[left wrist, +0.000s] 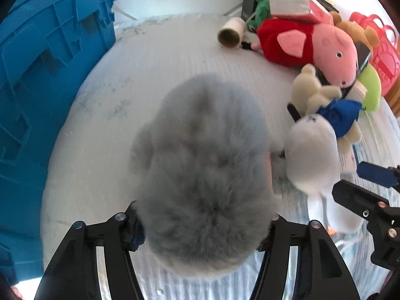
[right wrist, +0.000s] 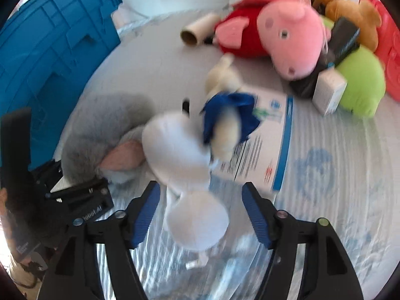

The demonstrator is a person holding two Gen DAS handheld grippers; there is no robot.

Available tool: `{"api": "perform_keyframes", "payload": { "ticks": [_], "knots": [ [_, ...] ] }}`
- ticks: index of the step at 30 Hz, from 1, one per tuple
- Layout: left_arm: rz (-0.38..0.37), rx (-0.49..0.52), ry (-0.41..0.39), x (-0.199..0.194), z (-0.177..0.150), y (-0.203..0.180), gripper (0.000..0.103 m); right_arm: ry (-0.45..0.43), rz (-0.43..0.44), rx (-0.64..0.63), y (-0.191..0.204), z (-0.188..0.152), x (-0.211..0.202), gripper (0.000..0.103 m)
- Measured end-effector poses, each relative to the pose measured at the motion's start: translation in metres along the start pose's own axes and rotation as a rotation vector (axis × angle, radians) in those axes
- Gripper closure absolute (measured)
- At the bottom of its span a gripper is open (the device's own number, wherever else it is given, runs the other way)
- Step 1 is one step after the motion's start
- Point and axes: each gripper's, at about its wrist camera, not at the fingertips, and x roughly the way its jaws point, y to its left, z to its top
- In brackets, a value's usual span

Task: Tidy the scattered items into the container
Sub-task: 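Hold the grey plush with left gripper while right gripper grasps the white duck plush, then carry grey plush and duck plush into the blue crate and open both grippers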

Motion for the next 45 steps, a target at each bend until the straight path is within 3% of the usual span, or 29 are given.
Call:
{"api": "perform_keyframes", "payload": {
  "ticks": [3,4,5,10,12,20,25,31,38,45],
  "knots": [
    [0.011,0.013,-0.022,0.006,0.004,-0.003,0.038,0.008,-0.020,-0.029,0.004,0.004,0.010,0.035],
    [0.021,0.023,-0.019,0.010,0.004,-0.004,0.044,0.020,-0.018,-0.035,0.005,0.002,0.015,0.035],
    [0.019,0.027,-0.016,0.012,0.004,-0.004,0.058,0.028,-0.023,-0.044,0.006,-0.001,0.018,0.034],
    [0.016,0.027,-0.031,0.007,-0.003,-0.002,0.061,0.018,-0.090,-0.109,0.022,0.000,0.026,0.040],
    [0.017,0.031,-0.049,-0.003,-0.006,-0.002,0.061,0.017,-0.066,-0.112,0.027,-0.003,0.022,0.063],
    [0.034,0.030,-0.103,-0.042,-0.016,0.006,0.061,0.025,-0.037,-0.072,0.019,-0.011,0.018,0.066],
    [0.053,0.012,-0.158,-0.082,-0.014,0.003,0.061,-0.054,0.000,-0.048,0.013,-0.013,-0.026,0.066],
    [0.072,-0.012,-0.276,-0.156,-0.009,0.004,0.061,-0.188,0.032,-0.072,0.016,0.002,-0.091,0.066],
    [0.094,-0.034,-0.449,-0.248,0.013,0.026,0.061,-0.367,0.060,-0.140,0.072,0.024,-0.182,0.066],
    [0.127,-0.058,-0.628,-0.342,0.029,0.102,0.061,-0.555,0.129,-0.206,0.167,0.057,-0.265,0.066]
  ]
}}
